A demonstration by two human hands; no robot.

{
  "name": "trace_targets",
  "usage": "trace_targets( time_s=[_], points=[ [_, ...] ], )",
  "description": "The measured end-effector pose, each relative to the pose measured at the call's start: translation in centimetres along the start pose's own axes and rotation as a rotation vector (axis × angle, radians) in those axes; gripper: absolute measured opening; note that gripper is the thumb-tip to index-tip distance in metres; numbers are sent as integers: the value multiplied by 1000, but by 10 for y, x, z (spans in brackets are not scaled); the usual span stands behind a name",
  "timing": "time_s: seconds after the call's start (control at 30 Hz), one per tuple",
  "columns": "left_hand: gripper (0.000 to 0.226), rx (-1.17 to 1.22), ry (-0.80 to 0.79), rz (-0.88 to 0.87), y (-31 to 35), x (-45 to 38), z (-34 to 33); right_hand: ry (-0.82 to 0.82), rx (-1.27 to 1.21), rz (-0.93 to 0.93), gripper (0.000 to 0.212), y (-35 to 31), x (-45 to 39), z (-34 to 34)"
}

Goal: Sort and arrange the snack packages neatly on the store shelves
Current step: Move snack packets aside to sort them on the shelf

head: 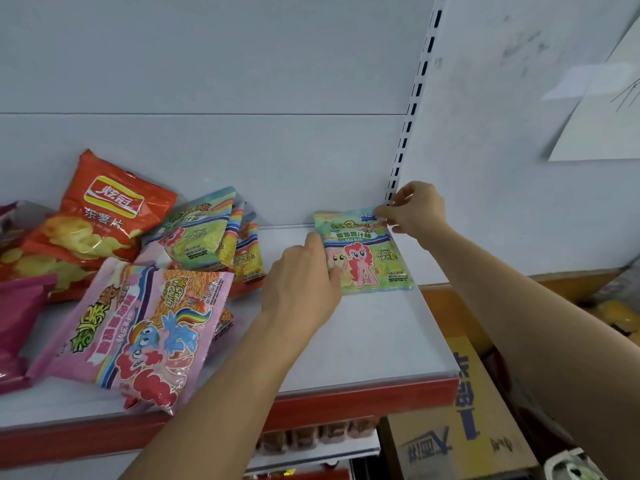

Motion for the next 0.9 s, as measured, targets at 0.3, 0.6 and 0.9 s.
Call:
trace_targets(
  time_s=[0.3, 0.6, 0.9],
  points=[
    [28, -117, 228, -66, -74, 3, 115, -237, -1, 449, 9, -131, 82, -62],
    [35, 89, 326, 20, -169, 11, 114, -357, 139, 417, 33, -191, 119, -181],
    [12, 83, 340, -114, -213, -8, 132, -299, 114, 265, 54, -185, 120, -192]
  ],
)
Point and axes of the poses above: each hand's wrist, its own x-axis away from the middle knuckle, its own z-axis out of the back of the hand, y = z × x, the point moved 9 cm from there along -x, towards the middle knuckle, and after that the axes turned 2 degrees about x, right-handed, at the moved point
